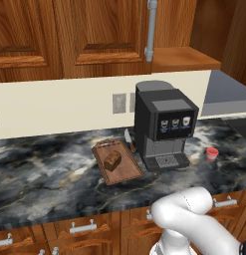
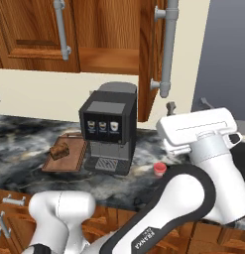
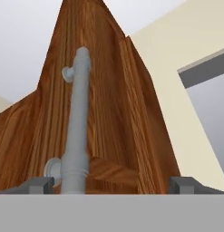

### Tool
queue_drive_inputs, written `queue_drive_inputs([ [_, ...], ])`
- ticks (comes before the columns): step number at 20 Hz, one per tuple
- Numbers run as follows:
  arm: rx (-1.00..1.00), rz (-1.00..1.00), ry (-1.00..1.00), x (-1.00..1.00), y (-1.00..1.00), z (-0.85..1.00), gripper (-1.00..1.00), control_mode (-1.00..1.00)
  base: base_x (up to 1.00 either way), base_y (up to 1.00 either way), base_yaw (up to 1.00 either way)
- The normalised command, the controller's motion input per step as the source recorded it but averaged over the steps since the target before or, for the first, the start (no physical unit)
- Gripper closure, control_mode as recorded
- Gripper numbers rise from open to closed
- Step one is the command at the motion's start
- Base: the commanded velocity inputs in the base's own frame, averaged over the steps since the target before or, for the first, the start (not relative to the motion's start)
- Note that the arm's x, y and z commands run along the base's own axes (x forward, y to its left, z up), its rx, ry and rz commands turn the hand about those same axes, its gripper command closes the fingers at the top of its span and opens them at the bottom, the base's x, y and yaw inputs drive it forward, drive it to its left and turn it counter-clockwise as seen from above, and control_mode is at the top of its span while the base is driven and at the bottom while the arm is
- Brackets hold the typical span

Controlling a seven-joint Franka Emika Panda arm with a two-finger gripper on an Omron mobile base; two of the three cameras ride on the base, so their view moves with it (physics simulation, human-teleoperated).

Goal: Pick the bread, place it on the cutting board, pick the jam, place it on the counter, and close the cabinet.

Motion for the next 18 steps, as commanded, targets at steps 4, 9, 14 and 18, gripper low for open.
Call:
queue_drive_inputs([
  [4,0.00,0.09,0.00,0.19,-0.20,0.00,-1.00,-1.00,0.00,0.00,0.00],
  [9,0.00,0.13,-0.01,0.01,-0.22,0.00,-1.00,-1.00,0.00,0.00,0.00],
  [14,0.00,0.15,-0.02,0.00,-0.22,0.00,-1.00,-1.00,0.00,0.00,0.00],
  [18,0.00,0.13,-0.02,0.00,-0.06,0.00,-1.00,-1.00,0.00,0.00,0.00],
])
